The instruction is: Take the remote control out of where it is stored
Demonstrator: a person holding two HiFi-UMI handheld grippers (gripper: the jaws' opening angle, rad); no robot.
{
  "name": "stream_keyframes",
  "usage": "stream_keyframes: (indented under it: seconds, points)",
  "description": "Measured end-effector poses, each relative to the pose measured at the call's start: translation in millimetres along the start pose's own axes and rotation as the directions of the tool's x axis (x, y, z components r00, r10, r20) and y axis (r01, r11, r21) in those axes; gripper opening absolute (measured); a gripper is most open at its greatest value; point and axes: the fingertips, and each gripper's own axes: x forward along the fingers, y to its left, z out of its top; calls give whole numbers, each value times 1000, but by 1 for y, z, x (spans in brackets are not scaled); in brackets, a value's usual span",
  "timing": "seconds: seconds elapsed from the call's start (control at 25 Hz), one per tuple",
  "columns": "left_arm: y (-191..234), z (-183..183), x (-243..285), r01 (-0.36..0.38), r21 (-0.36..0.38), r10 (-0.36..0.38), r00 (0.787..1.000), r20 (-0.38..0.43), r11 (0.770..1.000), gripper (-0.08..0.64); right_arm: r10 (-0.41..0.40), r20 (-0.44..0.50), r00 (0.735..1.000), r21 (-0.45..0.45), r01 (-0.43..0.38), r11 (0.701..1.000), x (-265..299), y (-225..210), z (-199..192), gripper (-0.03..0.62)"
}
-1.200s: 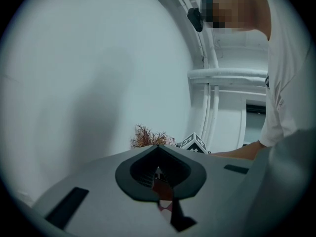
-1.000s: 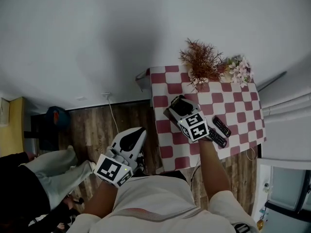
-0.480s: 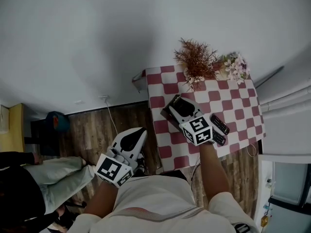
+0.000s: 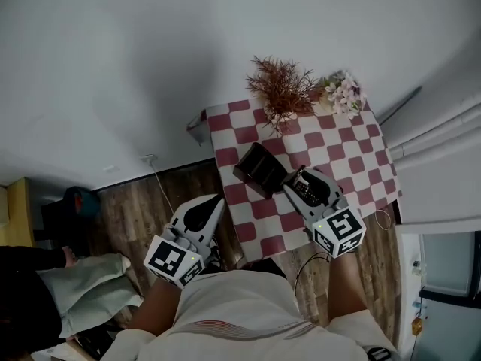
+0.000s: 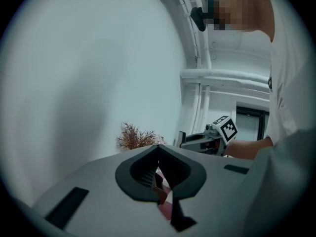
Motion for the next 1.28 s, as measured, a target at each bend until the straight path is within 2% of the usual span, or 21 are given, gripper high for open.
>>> stream_keyframes:
  seconds: [0.08, 0.16, 0.24, 0.32, 0.44, 0.6, 0.72, 0.84, 1.0, 1.16, 1.28]
  points:
    - [-5, -1, 4, 19, -2, -19, 1000, -3, 1000, 8, -36, -87, 996, -32, 33, 999, -18, -3, -16, 195]
    - [-11, -3, 9, 43, -2, -43, 999, -7, 999, 8, -72, -212, 975, -77, 57, 995, -31, -5, -42, 195]
    - [-18, -4, 15, 66, 1, -66, 998, -10, 998, 8, -91, -348, 933, -118, 52, 992, -39, -5, -75, 193]
    - [-24, -4, 20, 87, 4, -87, 996, -11, 996, 8, -112, -464, 879, -167, 38, 985, -46, -7, -110, 193]
    - [-30, -6, 23, 100, 6, -100, 995, -21, 995, 8, -154, -575, 804, -242, 12, 970, -53, -9, -152, 192]
    - [-30, -9, 23, 97, 6, -97, 995, -28, 995, 8, -169, -680, 714, -295, -55, 954, -52, -10, -192, 192]
    - [-28, -11, 22, 87, -11, -88, 996, -30, 996, 8, -168, -762, 625, -335, -158, 929, -48, -8, -222, 190]
    - [-26, -12, 20, 75, -15, -76, 997, -33, 997, 8, -153, -816, 558, -351, -267, 898, -37, 0, -241, 190]
    - [-20, -13, 15, 51, -17, -52, 998, -37, 999, 8, -105, -855, 508, -328, -372, 869, -18, 9, -256, 192]
    - [-14, -14, 10, 32, -33, -34, 999, -39, 999, 8, -70, -884, 462, -291, -427, 856, -7, 14, -269, 192]
    - [-9, -15, 7, 16, -37, -18, 999, -38, 999, 8, -61, -896, 439, -281, -456, 844, -2, 18, -276, 192]
